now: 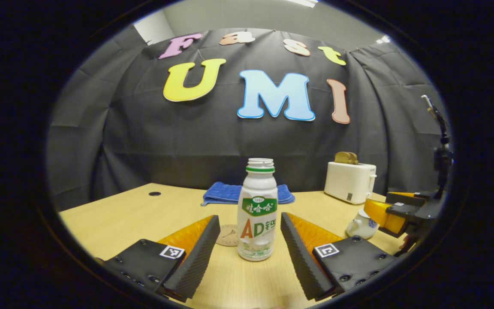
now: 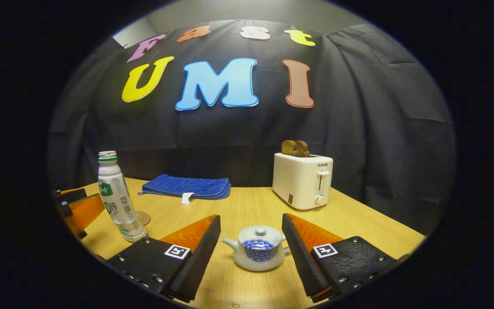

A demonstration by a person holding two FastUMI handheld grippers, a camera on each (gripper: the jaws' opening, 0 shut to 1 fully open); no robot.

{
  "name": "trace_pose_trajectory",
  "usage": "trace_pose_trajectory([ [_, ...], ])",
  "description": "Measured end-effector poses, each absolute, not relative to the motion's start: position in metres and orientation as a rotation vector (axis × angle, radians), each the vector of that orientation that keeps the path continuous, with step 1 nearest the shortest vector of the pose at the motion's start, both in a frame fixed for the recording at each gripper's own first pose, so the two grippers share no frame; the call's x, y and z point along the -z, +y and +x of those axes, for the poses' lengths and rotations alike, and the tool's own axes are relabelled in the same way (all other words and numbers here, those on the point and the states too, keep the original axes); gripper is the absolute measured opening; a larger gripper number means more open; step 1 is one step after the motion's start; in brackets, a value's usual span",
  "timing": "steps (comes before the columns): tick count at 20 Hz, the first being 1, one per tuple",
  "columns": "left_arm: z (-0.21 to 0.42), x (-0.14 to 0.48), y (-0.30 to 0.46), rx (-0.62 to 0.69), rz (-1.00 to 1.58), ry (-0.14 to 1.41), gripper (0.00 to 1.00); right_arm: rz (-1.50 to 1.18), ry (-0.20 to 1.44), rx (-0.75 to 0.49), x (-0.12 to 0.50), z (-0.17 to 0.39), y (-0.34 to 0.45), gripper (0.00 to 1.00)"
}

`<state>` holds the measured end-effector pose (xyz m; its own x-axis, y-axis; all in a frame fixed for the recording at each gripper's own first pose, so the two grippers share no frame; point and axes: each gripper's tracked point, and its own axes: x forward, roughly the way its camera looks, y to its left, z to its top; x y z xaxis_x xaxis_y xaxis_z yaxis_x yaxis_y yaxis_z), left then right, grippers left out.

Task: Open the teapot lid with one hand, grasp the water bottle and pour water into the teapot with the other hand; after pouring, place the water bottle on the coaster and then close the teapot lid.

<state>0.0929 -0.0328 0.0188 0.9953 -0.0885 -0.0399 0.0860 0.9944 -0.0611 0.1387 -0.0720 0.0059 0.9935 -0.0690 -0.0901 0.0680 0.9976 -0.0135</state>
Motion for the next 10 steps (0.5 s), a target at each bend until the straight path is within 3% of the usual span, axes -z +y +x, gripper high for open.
trace_pose_trajectory([
  [3, 0.092, -0.022, -0.036, 0.099, -0.029, 0.032, 0.95, 0.012, 0.136, 0.072, 0.004, 0.154, -0.076, 0.80],
  [4, 0.092, -0.025, -0.035, 0.099, -0.028, 0.023, 0.94, 0.023, 0.139, 0.080, 0.003, 0.158, -0.078, 0.73],
  [5, 0.093, -0.027, -0.035, 0.104, -0.033, 0.019, 0.98, 0.026, 0.143, 0.081, 0.004, 0.159, -0.078, 0.53],
  [10, 0.096, -0.020, -0.033, 0.108, -0.043, 0.036, 0.99, -0.017, 0.177, 0.087, 0.013, 0.163, -0.077, 0.57],
])
